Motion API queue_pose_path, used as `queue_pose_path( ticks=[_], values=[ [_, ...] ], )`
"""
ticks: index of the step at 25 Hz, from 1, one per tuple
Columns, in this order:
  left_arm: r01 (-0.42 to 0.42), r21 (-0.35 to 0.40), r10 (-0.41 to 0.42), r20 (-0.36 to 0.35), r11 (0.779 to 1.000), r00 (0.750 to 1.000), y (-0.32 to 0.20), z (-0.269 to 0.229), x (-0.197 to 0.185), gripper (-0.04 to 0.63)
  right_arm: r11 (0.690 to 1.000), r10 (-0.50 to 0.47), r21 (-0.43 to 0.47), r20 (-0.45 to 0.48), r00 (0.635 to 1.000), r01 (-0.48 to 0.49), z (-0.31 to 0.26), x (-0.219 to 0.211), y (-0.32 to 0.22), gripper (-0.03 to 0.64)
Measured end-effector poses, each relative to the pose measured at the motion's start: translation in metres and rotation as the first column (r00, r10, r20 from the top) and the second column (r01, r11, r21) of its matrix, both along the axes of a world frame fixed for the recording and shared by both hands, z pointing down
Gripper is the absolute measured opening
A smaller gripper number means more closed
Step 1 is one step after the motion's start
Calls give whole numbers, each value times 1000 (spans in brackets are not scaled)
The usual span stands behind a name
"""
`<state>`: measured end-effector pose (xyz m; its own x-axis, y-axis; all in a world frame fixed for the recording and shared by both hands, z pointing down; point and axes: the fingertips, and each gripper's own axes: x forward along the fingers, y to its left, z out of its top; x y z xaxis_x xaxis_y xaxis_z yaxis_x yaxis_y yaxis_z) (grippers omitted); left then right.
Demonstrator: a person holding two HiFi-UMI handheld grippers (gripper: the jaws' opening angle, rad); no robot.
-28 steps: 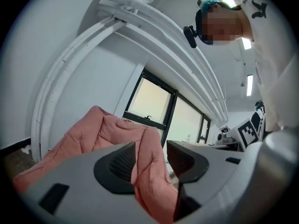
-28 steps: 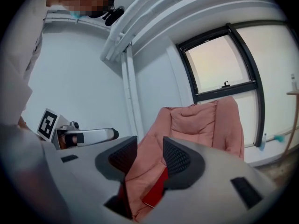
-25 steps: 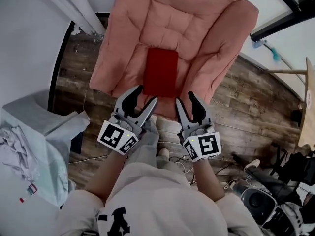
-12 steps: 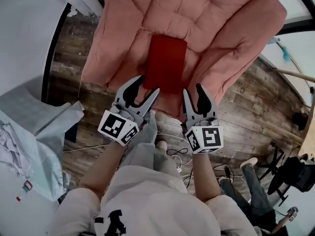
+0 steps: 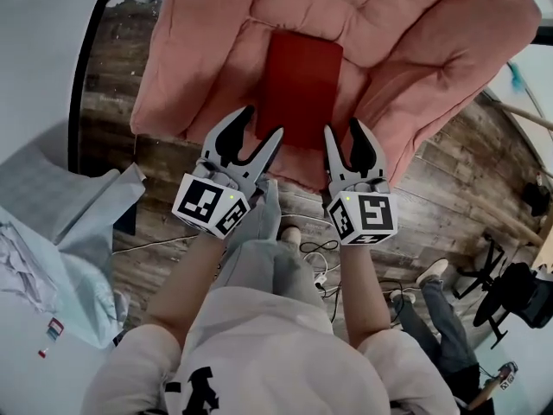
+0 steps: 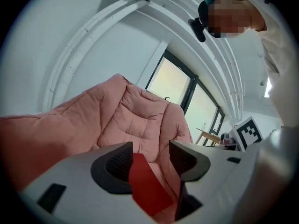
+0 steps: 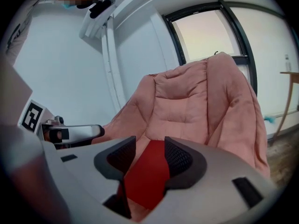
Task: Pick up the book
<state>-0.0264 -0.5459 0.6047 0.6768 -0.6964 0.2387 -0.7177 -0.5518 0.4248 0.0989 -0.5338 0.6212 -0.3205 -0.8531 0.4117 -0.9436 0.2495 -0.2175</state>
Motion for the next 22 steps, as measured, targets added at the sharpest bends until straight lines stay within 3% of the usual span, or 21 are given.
queue_pose_path(
  ticks=[22],
  values=[
    [25,-173,-14,63,985,998,-8,110,-5,245,983,71,-167,1,997,-70,105,-6,-11,241]
  ],
)
